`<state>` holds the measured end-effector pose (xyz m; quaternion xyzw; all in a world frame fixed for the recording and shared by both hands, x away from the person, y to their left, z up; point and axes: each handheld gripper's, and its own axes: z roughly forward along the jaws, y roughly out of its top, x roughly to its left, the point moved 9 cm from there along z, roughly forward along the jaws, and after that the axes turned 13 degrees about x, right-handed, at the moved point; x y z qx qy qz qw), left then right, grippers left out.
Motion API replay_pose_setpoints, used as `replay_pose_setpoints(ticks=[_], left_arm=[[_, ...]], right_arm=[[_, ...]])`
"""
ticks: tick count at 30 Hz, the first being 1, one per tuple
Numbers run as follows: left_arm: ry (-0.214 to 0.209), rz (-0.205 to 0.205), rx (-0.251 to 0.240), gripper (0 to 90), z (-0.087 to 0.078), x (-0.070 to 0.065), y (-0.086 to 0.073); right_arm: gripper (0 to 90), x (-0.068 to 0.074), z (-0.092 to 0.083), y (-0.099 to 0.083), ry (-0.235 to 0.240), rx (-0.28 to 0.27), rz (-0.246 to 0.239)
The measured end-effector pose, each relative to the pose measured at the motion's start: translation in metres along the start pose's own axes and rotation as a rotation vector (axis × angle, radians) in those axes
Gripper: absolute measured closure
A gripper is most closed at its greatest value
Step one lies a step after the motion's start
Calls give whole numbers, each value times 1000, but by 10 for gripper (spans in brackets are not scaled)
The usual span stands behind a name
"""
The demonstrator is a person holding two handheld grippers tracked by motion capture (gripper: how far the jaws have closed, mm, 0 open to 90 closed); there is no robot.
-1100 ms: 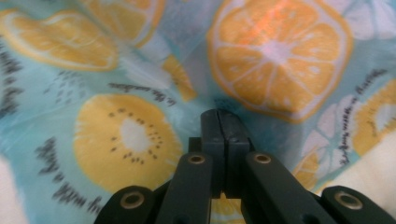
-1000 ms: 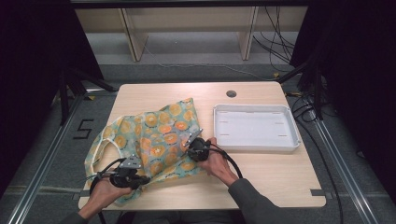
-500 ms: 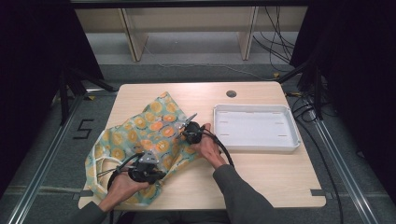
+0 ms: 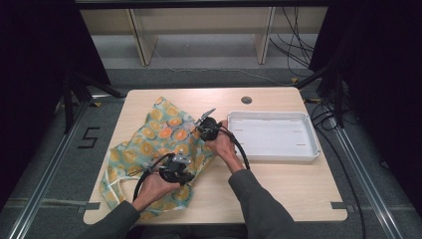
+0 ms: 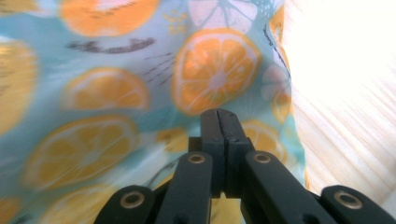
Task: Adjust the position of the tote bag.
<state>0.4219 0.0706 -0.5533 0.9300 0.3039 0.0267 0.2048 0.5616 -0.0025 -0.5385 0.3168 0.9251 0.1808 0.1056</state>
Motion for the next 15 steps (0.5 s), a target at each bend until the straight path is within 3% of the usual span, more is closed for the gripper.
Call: replay_pose_setpoints(ticks=[5, 9, 10, 12, 13, 14, 15], left_arm=[[-12, -10, -17, 887, 6, -4, 15], [-39, -16, -39, 859, 9, -10, 26], [-40, -1, -39, 859, 7, -11, 27], [-58, 5, -63, 789, 0, -13, 27], [-63, 1, -67, 704, -5, -13, 25], [-73, 0, -73, 704, -11, -15, 23], [-73, -2, -98, 607, -18, -16, 22]], right_arm=[[900, -2, -16, -7, 8, -33, -4], [900, 2, -40, -16, 27, -70, 9], [900, 2, -40, -16, 27, -70, 9], [900, 2, -48, -23, 12, -59, -10], [859, 7, -57, -29, 18, -77, 4], [859, 7, -57, -29, 18, -77, 4], [756, 13, -61, -37, 31, -83, 21]])
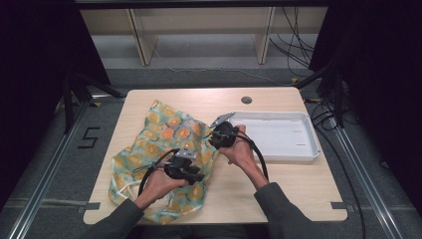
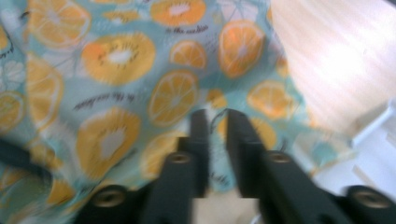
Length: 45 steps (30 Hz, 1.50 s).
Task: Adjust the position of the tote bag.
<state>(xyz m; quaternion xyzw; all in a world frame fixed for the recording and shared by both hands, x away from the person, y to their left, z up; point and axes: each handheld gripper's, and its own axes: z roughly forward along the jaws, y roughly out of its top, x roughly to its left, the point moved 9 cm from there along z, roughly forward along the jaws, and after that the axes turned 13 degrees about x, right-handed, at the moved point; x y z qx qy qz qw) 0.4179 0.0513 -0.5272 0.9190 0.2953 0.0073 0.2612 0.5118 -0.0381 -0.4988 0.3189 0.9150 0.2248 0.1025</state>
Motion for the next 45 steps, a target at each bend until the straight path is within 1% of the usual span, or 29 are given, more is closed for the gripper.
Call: replay_pose_setpoints(ticks=[1, 2, 3, 4, 5, 8, 9, 10, 12, 13, 16, 17, 18, 19, 22, 24, 26, 29, 30, 31, 32, 33, 35, 36, 38, 41, 43, 44, 45], left_arm=[[4, 6, -3, 607, -6, 0, -2], [9, 12, -14, 535, -23, 1, -9], [9, 12, -14, 516, -23, 1, -9], [9, 14, -47, 503, -36, 4, -13], [9, -13, -73, 503, -45, 7, -16], [82, -9, -70, 455, -75, 30, -36], [113, -30, -70, 444, -83, 39, -44], [135, -38, -63, 426, -92, 49, -52], [178, -83, -73, 423, -106, 68, -67], [208, -97, -62, 421, -112, 78, -75], [266, -149, -33, 393, -123, 103, -96], [276, -165, -22, 393, -125, 110, -102], [305, -184, 2, 378, -128, 123, -113], [305, -184, 2, 372, -128, 123, -113], [314, -245, 4, 365, -131, 138, -125], [321, -264, 2, 360, -131, 146, -132], [321, -286, -4, 353, -128, 150, -136], [312, -291, 6, 345, -125, 151, -139], [313, -294, 1, 344, -122, 151, -139], [313, -294, 1, 340, -122, 151, -139], [305, -294, 10, 338, -122, 150, -139], [310, -294, 4, 338, -121, 150, -139], [303, -291, 10, 338, -120, 148, -138], [309, -288, 0, 337, -119, 148, -137], [298, -288, 12, 330, -119, 146, -138], [294, -283, 15, 320, -117, 142, -137], [290, -269, 18, 319, -116, 137, -136], [281, -263, 16, 319, -115, 131, -134], [281, -263, 16, 317, -115, 131, -134]], right_arm=[[756, 0, 0, 0, 0, 0, 0], [669, 6, -6, -12, 4, 5, 40], [669, 6, -6, -12, 4, 5, 40], [583, 15, -9, -23, 16, 6, 56], [583, 15, -9, -23, 16, 6, 56], [491, 30, -17, -37, 50, -11, 28], [465, 38, -20, -42, 70, 4, 34], [444, 53, -22, -50, 98, 6, 22], [435, 60, -22, -52, 101, -6, 25], [435, 68, -23, -57, 112, 24, 32], [439, 91, -14, -60, 126, 35, 5], [439, 91, -14, -60, 126, 35, 5], [439, 96, -8, -60, 117, 59, -26], [439, 96, -8, -60, 117, 59, -26], [437, 100, 3, -57, 114, 68, -33], [417, 102, 14, -56, 100, 78, -33], [424, 104, 23, -55, 92, 92, -45], [454, 105, 31, -56, 81, 124, -56], [524, 105, 38, -56, 74, 143, -64], [524, 105, 38, -56, 74, 143, -64], [680, 101, 42, -55, 48, 140, -106], [680, 101, 42, -55, 48, 140, -106], [842, 96, 42, -54, 51, 140, -122], [881, 93, 44, -54, 50, 145, -123], [900, 90, 44, -55, 74, 152, -106], [900, 87, 40, -59, 68, 171, -101], [900, 80, 37, -62, 51, 172, -128], [900, 72, 34, -65, 41, 176, -121], [900, 72, 34, -65, 41, 176, -121]])
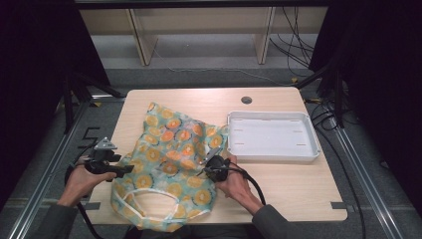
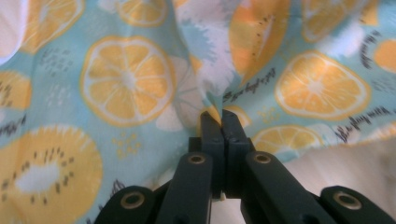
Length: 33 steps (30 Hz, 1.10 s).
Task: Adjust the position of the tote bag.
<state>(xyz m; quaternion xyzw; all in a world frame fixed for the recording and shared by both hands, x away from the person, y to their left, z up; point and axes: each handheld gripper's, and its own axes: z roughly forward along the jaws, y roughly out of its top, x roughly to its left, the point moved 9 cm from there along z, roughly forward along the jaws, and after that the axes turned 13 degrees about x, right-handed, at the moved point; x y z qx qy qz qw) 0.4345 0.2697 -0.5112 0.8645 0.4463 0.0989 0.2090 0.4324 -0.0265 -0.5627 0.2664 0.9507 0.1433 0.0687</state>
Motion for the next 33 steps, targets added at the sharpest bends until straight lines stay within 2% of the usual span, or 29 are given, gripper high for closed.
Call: replay_pose_setpoints(ticks=[1, 2, 3, 4, 5, 8, 9, 10, 11, 12, 13, 14, 15, 18, 19, 20, 21, 23, 25, 26, 27, 28, 29, 30, 31, 32, 33], left_arm=[[-14, 15, 0, 316, -2, -8, 1], [-14, 15, 0, 316, -2, -8, 1], [-13, 34, 2, 316, -3, -13, 2], [-11, 37, -1, 314, -4, -17, 2], [-18, 58, 1, 314, -3, -25, 3], [-29, 62, 2, 313, -2, -33, 2], [-31, 68, 1, 313, -2, -38, 0], [-31, 68, 1, 313, -2, -38, 0], [-28, 70, -1, 312, -2, -40, -2], [-28, 72, -4, 312, -3, -42, -3], [-19, 77, -5, 308, -4, -43, -4], [-21, 78, -4, 308, -5, -44, -5], [-1, 89, -8, 307, -6, -44, -6], [-1, 74, -10, 309, -6, -45, -7], [8, 83, -20, 309, -6, -45, -7], [8, 83, -20, 309, -6, -45, -7], [6, 85, -20, 309, -7, -47, -8], [8, 83, -20, 309, -7, -48, -9], [13, 94, -16, 309, -8, -49, -10], [13, 94, -16, 309, -8, -49, -10], [13, 87, -18, 309, -7, -50, -11], [13, 87, -18, 310, -7, -50, -11], [6, 87, -25, 310, -6, -52, -12], [6, 87, -25, 310, -6, -52, -12], [11, 94, -23, 310, -7, -52, -13], [11, 99, -23, 310, -7, -53, -13], [10, 97, -25, 312, -8, -53, -13]], right_arm=[[900, -9, -3, -6, -16, 11, 1], [900, -9, -3, -6, -16, 11, 1], [900, -14, -4, -7, -24, 8, -10], [900, -19, -5, -11, -32, 10, 2], [900, -26, -7, -14, -26, 2, 16], [882, -29, -10, -17, -8, -1, 25], [803, -28, -15, -15, 2, -39, 44], [803, -28, -15, -15, 2, -39, 44], [706, -19, -24, -14, 49, -62, 70], [706, -19, -24, -14, 49, -62, 70], [638, -12, -34, -12, 46, -89, 66], [638, -12, -34, -12, 46, -89, 66], [605, -4, -45, -13, 70, -111, 29], [576, 4, -50, -17, 89, -127, 49], [551, 12, -53, -24, 106, -129, 26], [551, 12, -53, -24, 106, -129, 26], [515, 25, -57, -33, 132, -118, 1], [508, 29, -57, -34, 137, -126, -2], [483, 49, -60, -45, 161, -119, -36], [483, 49, -60, -45, 161, -119, -36], [464, 62, -61, -48, 182, -136, -44], [464, 62, -61, -48, 182, -136, -44], [447, 73, -62, -50, 191, -148, -68], [447, 73, -62, -50, 191, -148, -68], [445, 85, -62, -51, 210, -153, -76], [445, 85, -62, -51, 210, -153, -76], [439, 94, -61, -50, 223, -153, -98]])
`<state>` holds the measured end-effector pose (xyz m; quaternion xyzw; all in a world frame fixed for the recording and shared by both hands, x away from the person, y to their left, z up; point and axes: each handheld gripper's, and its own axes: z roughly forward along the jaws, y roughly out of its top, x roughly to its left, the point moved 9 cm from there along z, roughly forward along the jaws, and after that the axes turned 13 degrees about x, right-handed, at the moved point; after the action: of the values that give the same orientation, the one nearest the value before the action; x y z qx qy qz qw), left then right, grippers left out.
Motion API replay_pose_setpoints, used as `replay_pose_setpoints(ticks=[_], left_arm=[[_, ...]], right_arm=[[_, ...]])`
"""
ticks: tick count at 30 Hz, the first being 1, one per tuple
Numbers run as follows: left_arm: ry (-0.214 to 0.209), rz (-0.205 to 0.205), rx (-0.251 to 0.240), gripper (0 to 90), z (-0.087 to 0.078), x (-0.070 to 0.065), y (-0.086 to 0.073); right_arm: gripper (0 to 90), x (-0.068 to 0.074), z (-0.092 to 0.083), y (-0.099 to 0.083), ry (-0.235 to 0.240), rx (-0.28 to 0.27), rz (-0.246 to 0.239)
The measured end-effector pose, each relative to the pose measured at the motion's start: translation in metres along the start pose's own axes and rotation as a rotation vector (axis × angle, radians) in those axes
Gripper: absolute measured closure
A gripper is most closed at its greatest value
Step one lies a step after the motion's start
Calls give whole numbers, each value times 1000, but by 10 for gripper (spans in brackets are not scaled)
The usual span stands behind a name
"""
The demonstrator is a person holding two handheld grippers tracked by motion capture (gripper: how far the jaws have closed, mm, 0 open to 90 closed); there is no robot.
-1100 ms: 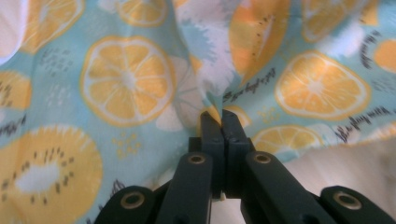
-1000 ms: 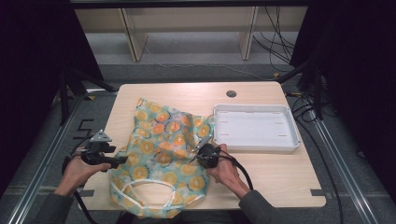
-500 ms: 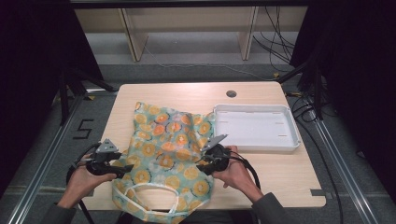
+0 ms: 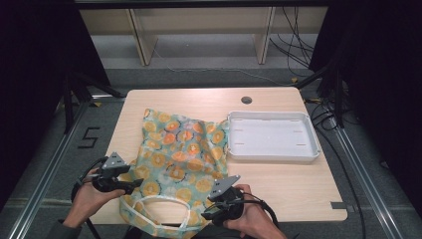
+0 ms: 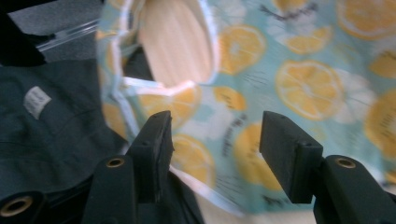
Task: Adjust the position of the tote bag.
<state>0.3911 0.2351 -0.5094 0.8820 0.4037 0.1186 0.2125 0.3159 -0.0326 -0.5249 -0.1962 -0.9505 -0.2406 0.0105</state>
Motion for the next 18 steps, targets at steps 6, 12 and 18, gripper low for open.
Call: replay_pose_setpoints(ticks=[6, 12, 18], left_arm=[[-16, 1, -16, 312, -4, -5, 0], [-30, -8, -11, 313, -3, -9, -2], [-29, -6, -6, 313, -1, -6, -3]], right_arm=[[426, 12, 10, 3, 31, 15, -26], [395, 34, 24, 7, 91, 37, -73], [410, 36, 37, -2, 39, 120, -134]])
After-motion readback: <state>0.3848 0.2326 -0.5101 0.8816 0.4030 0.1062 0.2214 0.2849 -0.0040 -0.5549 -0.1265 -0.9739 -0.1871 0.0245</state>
